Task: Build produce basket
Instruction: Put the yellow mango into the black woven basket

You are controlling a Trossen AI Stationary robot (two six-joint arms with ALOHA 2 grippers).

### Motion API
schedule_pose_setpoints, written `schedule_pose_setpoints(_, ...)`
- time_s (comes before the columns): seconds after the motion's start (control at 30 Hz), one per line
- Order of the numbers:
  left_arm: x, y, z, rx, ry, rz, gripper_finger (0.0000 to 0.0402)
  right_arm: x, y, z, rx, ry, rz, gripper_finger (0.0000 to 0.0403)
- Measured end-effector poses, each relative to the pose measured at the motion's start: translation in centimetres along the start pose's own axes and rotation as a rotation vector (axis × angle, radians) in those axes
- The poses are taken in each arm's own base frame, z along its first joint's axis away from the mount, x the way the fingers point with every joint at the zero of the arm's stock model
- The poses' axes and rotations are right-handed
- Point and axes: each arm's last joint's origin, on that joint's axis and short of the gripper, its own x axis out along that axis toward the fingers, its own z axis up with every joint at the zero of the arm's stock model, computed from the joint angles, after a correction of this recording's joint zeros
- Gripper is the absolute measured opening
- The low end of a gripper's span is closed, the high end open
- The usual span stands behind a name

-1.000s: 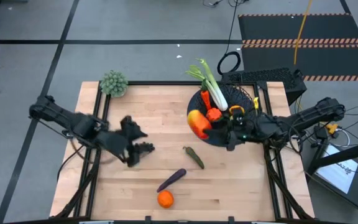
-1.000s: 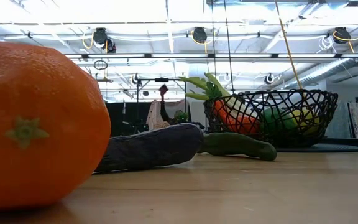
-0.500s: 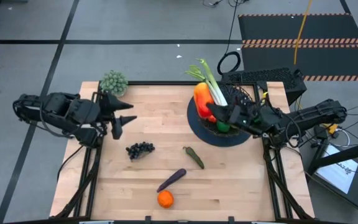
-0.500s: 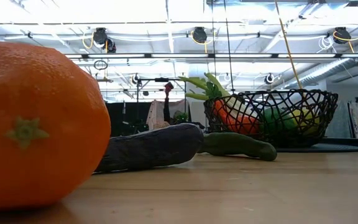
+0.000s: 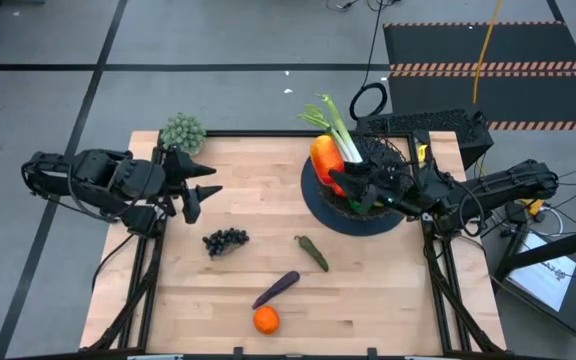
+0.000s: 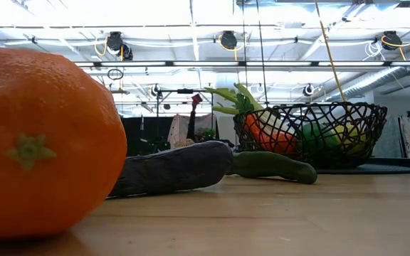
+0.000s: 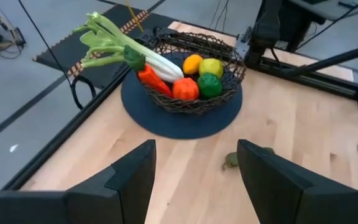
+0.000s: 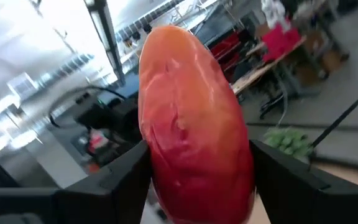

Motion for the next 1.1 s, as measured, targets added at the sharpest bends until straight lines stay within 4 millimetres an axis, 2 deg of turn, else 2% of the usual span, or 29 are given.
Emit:
schedule_pose_setpoints(0.37,-0.05,0.02,0.0,0.04,-0.001,-0.001,0.0225,0.04,-0.1,-0.03,-0.65,0.006,-0.004,0.0244)
schedule_pose_setpoints(0.57,-0.02,0.01,0.0,0.001,-0.001,-0.001,0.0225,0.02,-0.16,-0.14,-0.853,0.019,-0.005,0.0244)
schedule_pose_setpoints(0.93,-0.02,0.01,0.0,-0.089,0.0,-0.001,0.0225,0.03,-0.27,-0.34,-0.943,0.039,-0.003,0.0244)
schedule_pose_setpoints(1.1,-0.02,0.01,0.0,-0.093,0.0,-0.001,0.0225,0.03,-0.23,-0.28,-0.826,0.033,-0.004,0.0244)
